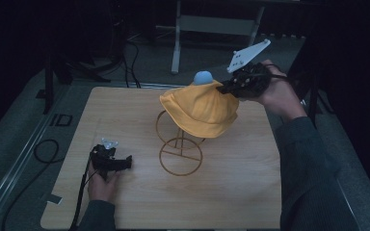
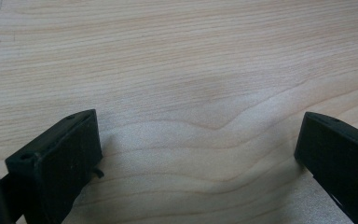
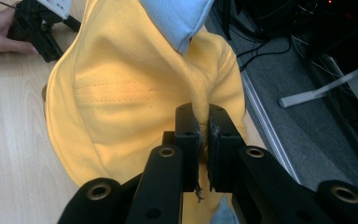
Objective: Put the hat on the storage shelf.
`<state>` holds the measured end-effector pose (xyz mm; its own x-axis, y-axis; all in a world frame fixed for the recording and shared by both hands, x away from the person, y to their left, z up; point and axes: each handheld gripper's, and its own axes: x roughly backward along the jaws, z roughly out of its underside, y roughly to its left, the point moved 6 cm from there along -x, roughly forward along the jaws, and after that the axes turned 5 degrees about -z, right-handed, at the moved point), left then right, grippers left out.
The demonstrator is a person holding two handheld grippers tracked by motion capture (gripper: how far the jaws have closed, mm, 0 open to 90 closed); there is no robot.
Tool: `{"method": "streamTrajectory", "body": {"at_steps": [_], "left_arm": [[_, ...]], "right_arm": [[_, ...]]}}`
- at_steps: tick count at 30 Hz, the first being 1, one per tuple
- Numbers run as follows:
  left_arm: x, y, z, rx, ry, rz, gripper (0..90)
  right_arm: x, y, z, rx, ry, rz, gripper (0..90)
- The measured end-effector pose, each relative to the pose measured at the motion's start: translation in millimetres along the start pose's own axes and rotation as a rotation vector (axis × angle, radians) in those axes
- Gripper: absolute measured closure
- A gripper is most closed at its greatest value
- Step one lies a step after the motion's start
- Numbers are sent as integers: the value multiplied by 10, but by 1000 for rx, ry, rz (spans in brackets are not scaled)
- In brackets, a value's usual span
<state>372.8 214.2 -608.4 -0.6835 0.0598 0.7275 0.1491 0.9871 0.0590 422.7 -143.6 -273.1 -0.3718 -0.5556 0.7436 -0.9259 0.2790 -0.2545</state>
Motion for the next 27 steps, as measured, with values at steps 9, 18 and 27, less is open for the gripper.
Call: {"method": "streamTrajectory", "body": {"at_steps": [9, 18, 27], "left_arm": [[-1, -1, 0, 0, 0, 1, 4], [-1, 0, 0, 0, -1, 0, 4], [-1, -2, 0, 2, -1, 0, 4]], "right_arm": [[-37, 52, -136, 25, 11, -10, 846], [-158, 126, -249, 57, 41, -29, 845], [-291, 211, -357, 89, 65, -60, 843]]}}
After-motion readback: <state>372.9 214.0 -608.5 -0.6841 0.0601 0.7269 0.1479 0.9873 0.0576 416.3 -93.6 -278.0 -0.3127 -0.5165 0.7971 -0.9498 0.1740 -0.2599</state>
